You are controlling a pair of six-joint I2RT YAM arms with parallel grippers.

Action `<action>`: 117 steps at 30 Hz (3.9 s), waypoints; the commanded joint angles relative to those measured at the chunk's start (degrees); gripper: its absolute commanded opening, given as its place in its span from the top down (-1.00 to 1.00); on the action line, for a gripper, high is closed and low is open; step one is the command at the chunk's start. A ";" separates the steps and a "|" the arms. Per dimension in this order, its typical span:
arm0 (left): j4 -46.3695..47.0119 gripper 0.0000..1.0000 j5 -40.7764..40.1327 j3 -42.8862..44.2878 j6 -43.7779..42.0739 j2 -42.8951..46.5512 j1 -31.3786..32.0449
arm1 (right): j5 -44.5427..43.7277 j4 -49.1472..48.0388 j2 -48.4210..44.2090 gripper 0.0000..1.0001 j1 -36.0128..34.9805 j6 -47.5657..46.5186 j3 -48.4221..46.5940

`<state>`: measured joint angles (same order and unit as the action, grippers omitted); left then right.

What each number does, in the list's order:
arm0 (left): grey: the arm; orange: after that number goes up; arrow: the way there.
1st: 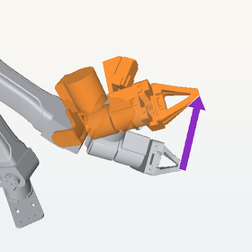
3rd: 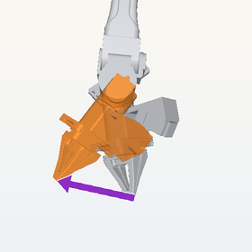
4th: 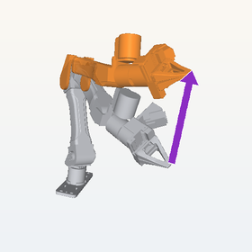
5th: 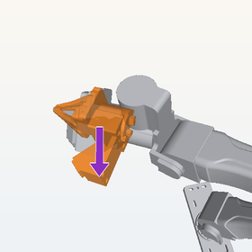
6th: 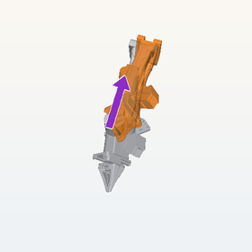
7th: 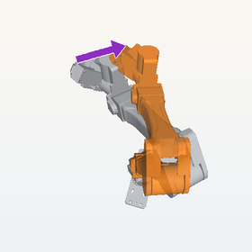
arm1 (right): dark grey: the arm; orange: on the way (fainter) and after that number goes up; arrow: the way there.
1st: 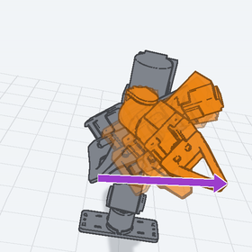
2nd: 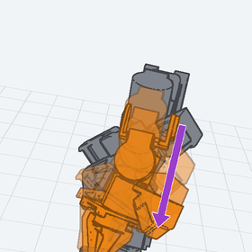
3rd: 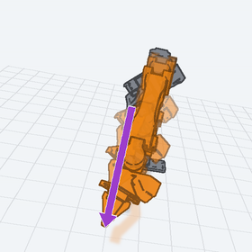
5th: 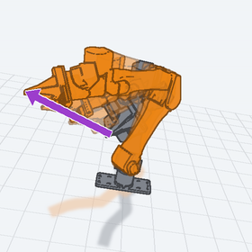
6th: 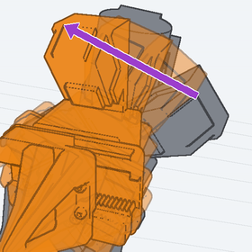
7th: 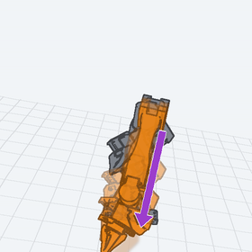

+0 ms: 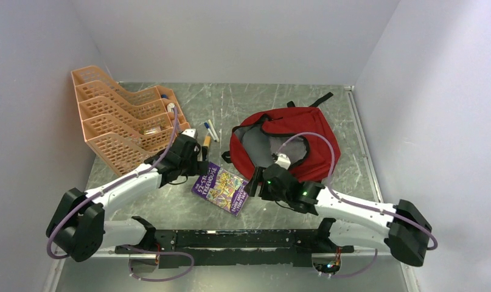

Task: Pack the student bag
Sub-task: Pick up the book from the center of the board.

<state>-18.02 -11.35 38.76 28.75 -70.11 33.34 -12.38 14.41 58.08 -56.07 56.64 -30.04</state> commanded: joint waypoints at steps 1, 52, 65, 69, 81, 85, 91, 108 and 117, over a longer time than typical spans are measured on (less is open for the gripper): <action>2.77 -0.95 1.60 -1.72 1.73 0.08 -0.49 | -5.92 -8.33 4.57 -0.52 -1.87 3.85 1.21; -4.07 -0.96 7.34 -15.93 33.17 23.26 -0.37 | 25.45 -18.50 43.16 0.84 12.55 -36.38 -13.90; 0.78 -0.95 9.06 -20.08 34.72 22.68 -0.21 | 26.53 -28.99 42.36 1.00 17.34 -21.51 -2.53; 4.58 -0.95 9.53 -21.80 35.83 22.24 -0.04 | 25.75 -29.96 42.50 1.00 17.74 -19.07 -1.17; 27.21 -0.83 14.32 -29.62 42.77 15.55 0.34 | 27.82 -32.45 41.40 1.00 18.88 -17.51 0.95; 33.36 -0.79 16.11 -31.16 42.88 11.42 0.66 | 28.47 -32.05 41.44 1.00 19.08 -18.02 0.37; 43.89 -0.65 18.73 -33.90 42.02 6.18 1.24 | 29.40 -31.93 42.39 1.00 19.11 -18.61 -0.01; 58.06 0.60 26.16 -31.74 34.52 0.47 3.04 | 29.90 -30.57 39.84 1.00 19.13 -21.23 -0.10; 40.78 0.90 27.67 -24.54 24.78 11.61 3.04 | 27.12 -20.50 22.40 0.10 19.16 -28.61 -2.91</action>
<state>30.22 14.26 9.02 61.52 -64.66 36.07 18.83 -16.62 88.29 -37.28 34.41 -32.23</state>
